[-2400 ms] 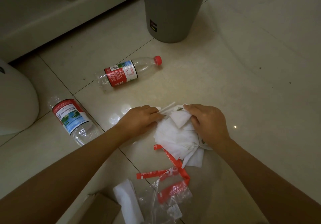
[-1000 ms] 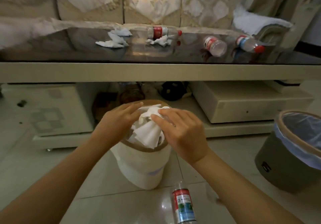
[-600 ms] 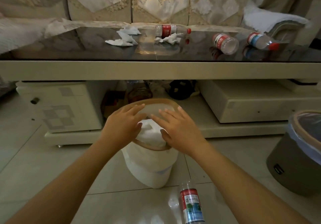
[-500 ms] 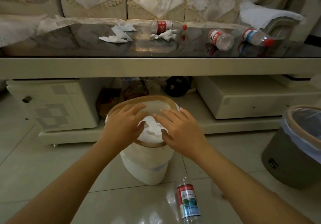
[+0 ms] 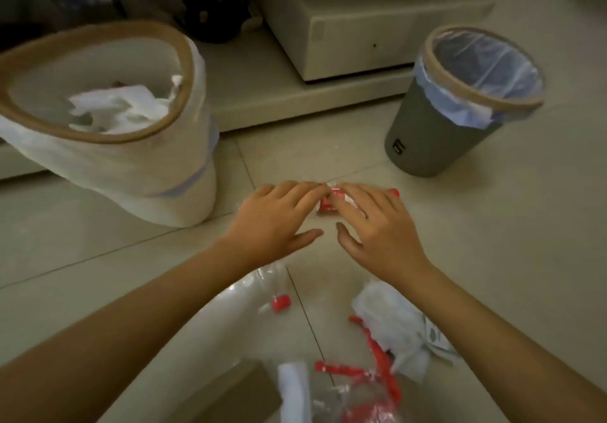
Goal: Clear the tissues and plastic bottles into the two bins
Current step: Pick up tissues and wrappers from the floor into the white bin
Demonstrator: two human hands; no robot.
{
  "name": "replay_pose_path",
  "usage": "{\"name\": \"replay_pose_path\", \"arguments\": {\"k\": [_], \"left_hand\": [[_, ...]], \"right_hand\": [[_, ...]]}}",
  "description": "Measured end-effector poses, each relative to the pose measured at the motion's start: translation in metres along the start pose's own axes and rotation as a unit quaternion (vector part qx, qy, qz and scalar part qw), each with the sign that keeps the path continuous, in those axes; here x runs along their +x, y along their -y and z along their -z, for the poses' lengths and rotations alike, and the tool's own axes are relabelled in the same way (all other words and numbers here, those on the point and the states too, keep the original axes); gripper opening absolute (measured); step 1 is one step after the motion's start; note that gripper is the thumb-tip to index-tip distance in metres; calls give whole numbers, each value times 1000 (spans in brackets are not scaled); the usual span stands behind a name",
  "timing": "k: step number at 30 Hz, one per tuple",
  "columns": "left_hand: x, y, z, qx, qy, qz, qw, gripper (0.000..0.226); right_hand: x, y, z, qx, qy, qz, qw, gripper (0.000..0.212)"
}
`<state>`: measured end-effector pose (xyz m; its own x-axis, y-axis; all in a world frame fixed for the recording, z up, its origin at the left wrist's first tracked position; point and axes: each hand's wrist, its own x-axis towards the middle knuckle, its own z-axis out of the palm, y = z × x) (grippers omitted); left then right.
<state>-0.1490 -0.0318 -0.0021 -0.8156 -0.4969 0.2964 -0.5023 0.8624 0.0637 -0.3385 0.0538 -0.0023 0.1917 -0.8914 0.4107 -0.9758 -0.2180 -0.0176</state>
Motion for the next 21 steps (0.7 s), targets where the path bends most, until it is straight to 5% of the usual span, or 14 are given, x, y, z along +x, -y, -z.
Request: {"name": "replay_pose_path", "arguments": {"k": [12,21], "left_hand": [[17,-116,-129,-122,226,-106,961,85],[20,-151,-166,-143,312,-138,929,81]], "right_hand": [[-210,-49,-17,-37,201,-204,957,51],[-259,-49,-27,6,263,-304,915,60]]}}
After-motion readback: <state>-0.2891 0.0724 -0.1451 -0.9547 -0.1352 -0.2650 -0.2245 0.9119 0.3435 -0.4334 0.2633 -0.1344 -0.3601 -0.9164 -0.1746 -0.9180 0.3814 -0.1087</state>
